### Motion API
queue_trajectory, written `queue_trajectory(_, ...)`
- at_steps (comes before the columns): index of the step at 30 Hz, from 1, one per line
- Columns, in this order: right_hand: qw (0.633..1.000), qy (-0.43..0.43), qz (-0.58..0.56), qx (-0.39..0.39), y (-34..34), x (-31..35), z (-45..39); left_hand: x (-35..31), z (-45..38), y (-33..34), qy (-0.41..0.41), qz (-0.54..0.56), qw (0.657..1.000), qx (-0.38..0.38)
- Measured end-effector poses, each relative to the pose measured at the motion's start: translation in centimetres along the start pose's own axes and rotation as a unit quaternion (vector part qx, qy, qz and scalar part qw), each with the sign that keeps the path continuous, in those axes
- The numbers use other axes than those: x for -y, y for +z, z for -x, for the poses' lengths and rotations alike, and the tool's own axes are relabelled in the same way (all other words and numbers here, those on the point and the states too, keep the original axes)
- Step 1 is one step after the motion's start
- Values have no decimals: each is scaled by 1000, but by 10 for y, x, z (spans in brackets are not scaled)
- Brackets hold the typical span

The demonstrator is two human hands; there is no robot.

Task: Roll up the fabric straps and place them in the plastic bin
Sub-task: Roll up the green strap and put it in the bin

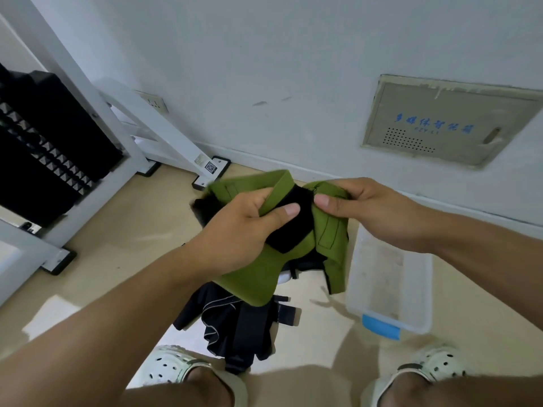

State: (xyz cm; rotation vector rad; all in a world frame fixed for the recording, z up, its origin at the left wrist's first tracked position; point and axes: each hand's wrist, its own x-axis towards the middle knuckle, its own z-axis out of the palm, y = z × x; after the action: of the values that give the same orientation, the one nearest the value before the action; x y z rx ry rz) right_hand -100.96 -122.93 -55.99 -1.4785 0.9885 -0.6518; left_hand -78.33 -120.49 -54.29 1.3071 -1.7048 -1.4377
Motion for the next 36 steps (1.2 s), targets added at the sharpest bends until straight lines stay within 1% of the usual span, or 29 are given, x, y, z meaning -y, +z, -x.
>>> queue_trajectory(5,991,32,-129,4,0,4,-1,-1,0,3,9,106,994,10)
queue_trajectory(8,974,61,-218,0,3,9,-2,-2,0,4,7,164,986,-8)
queue_trajectory(10,960,66,-274,-3,5,15,-4,-3,-1,4,5,199,980,-19)
queue_trajectory(14,938,90,-332,-37,9,22,-9,-6,-6,5,-4,221,974,-41)
queue_trajectory(19,896,92,-433,-25,7,24,-10,-10,-5,5,-16,266,963,-36)
queue_trajectory(22,893,82,-440,-44,4,25,-10,-8,-4,2,-30,272,961,-29)
queue_trajectory(26,911,57,-397,-97,-8,28,-9,-2,-4,-11,-57,249,967,5)
queue_trajectory(28,918,59,-382,-95,-12,28,-9,0,-4,-18,-65,233,970,27)
queue_trajectory(32,930,81,-348,-88,-19,28,-7,0,-4,-31,-70,243,963,91)
queue_trajectory(36,940,80,-323,-80,-26,27,-3,0,-1,-40,-82,221,963,127)
